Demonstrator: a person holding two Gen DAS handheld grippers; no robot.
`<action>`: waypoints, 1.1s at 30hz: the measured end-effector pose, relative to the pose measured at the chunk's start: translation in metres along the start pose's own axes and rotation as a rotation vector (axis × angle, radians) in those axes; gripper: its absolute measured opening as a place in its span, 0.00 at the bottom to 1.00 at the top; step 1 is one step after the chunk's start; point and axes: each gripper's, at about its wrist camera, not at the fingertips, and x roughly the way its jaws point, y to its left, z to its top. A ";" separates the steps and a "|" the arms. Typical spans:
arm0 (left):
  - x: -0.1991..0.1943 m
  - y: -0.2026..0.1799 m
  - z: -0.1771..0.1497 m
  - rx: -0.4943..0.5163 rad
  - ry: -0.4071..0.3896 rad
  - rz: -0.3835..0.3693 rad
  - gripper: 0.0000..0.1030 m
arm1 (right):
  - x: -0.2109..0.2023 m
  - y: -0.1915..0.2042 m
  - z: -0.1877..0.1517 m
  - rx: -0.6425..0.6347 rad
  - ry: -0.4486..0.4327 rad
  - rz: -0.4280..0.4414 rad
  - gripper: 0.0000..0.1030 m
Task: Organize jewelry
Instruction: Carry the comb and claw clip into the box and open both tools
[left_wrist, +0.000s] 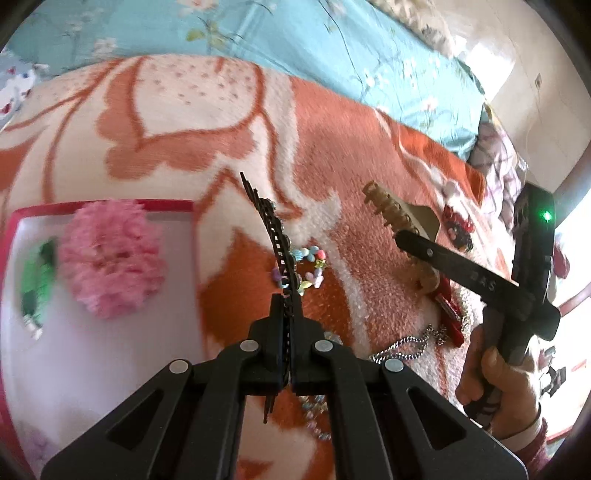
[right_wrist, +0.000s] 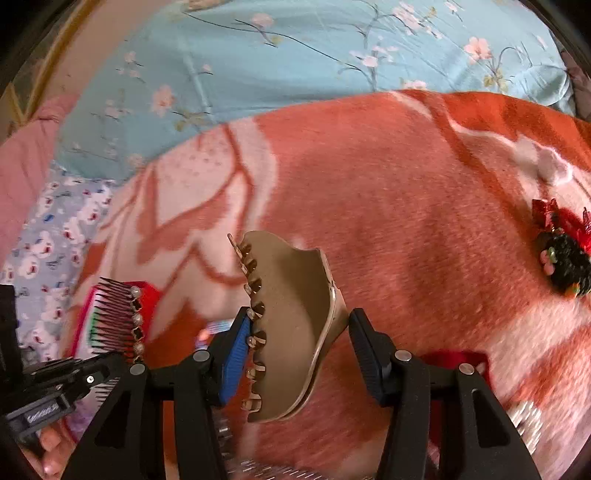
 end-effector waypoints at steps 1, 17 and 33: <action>-0.006 0.005 -0.001 -0.010 -0.009 0.004 0.01 | -0.003 0.007 -0.001 -0.001 -0.001 0.017 0.52; -0.072 0.088 -0.024 -0.137 -0.086 0.089 0.01 | -0.003 0.110 -0.026 -0.087 0.029 0.193 0.52; -0.078 0.144 -0.039 -0.230 -0.085 0.117 0.01 | 0.025 0.189 -0.049 -0.189 0.105 0.274 0.52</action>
